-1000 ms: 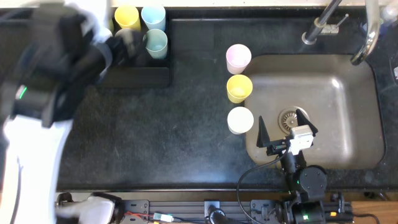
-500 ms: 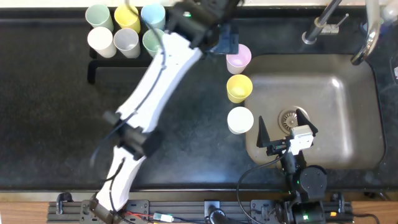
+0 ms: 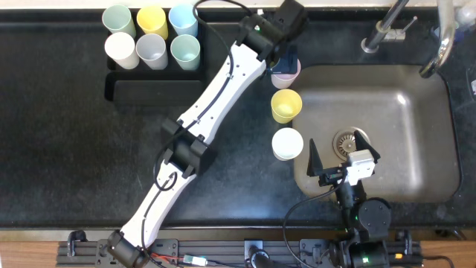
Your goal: Store Cups
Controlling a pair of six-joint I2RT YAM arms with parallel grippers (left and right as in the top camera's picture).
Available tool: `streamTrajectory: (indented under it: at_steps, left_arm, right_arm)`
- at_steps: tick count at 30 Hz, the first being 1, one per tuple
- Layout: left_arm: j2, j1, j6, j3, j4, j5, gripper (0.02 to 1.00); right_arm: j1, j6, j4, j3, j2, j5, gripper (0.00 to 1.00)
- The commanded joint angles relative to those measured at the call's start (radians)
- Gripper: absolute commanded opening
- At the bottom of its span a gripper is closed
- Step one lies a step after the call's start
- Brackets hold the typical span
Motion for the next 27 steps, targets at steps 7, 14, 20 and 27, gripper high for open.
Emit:
streamTrajectory:
  at_steps: [7,14,20,27]
  left_arm:
    - [0.080,-0.006,-0.007,0.029,0.050,0.017,0.658]
    - [0.080,-0.014,0.001,0.054,0.061,0.015,0.062]
    - [0.013,0.002,0.109,0.054,0.061,-0.010,0.034]
    - [-0.361,0.096,0.216,-0.057,0.049,-0.097,0.034]
  right_arm:
    - [-0.002,0.004,0.005,-0.013,-0.007,0.003,0.993]
    - [-0.002,0.004,0.005,-0.013,-0.007,0.003,0.998]
    - [-0.002,0.004,0.005,-0.013,-0.007,0.003,0.996]
    - [-0.002,0.004,0.005,-0.013,-0.007,0.003,0.998]
